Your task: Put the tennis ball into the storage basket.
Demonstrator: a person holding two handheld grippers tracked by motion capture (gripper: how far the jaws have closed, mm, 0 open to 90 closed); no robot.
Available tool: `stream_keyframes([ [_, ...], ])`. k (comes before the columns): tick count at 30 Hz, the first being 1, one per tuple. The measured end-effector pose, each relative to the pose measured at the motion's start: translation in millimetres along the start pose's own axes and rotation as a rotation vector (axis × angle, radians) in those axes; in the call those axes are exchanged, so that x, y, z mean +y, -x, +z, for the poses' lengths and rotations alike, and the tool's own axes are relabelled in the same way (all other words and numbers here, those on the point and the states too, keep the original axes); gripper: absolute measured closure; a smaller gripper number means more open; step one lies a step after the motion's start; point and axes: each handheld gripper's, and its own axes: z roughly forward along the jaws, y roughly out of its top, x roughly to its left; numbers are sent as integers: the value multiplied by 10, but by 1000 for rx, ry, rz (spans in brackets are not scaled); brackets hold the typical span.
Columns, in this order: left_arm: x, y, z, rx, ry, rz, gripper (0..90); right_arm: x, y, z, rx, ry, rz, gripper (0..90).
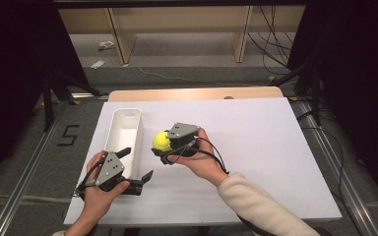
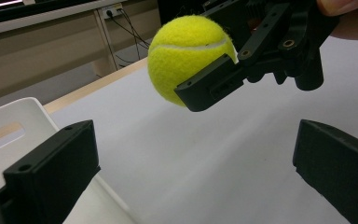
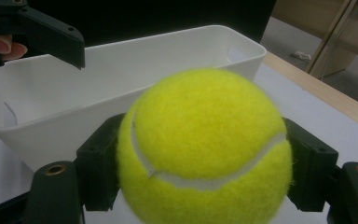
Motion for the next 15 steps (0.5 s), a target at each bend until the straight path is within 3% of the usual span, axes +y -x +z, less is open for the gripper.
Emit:
stream_keyframes([
  [15,6,10,0,2,3,-3,0,53,7,37,-2,2,7,271],
])
